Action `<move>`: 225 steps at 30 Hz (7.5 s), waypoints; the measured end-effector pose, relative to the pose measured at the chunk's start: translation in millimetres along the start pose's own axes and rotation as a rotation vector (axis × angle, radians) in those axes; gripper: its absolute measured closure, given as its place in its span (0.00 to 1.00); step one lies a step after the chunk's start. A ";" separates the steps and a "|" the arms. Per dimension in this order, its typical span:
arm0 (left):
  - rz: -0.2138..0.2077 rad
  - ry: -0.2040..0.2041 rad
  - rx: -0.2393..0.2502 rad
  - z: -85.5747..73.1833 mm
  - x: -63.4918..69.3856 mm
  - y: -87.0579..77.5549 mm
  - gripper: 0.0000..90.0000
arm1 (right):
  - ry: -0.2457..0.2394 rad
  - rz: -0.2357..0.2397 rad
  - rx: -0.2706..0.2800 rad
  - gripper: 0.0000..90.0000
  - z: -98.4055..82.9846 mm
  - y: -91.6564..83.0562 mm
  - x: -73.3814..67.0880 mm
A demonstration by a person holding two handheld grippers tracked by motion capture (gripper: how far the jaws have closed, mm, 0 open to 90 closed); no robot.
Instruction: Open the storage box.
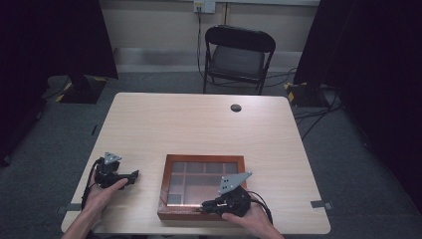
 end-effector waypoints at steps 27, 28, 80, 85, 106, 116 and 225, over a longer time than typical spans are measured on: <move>-0.119 0.043 0.045 9.5 21.8 -11.3 0.19 | -0.012 0.010 0.013 0.94 5.3 -7.9 0.9; -0.142 0.046 0.046 10.0 25.0 -12.3 0.19 | -0.014 0.010 0.015 0.94 5.7 -8.0 1.1; -0.462 0.275 0.118 8.4 96.6 -40.9 0.19 | -0.058 0.006 -0.029 0.93 22.2 -15.2 1.0; -0.469 0.272 0.117 8.3 97.3 -41.5 0.19 | -0.023 0.024 -0.025 0.90 9.8 -4.5 2.5; -0.466 0.243 0.109 9.4 94.7 -40.3 0.19 | -0.077 0.007 -0.058 0.92 4.2 4.4 0.2; -0.496 0.233 0.125 11.2 94.4 -43.8 0.19 | -0.083 0.017 -0.043 0.92 14.8 -3.8 -1.6; -0.636 0.229 0.265 99.9 123.8 -50.9 0.40 | 0.125 -0.294 0.272 0.42 32.1 -113.8 89.9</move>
Point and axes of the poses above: each handheld gripper's, and its own axes: y roughly forward along the jaws, z roughly out of its top, x roughly to its right, the point moved 7 cm from there along y, roughly forward along the jaws, and after that the axes turned 4 degrees about -x, right-handed, at the moved point
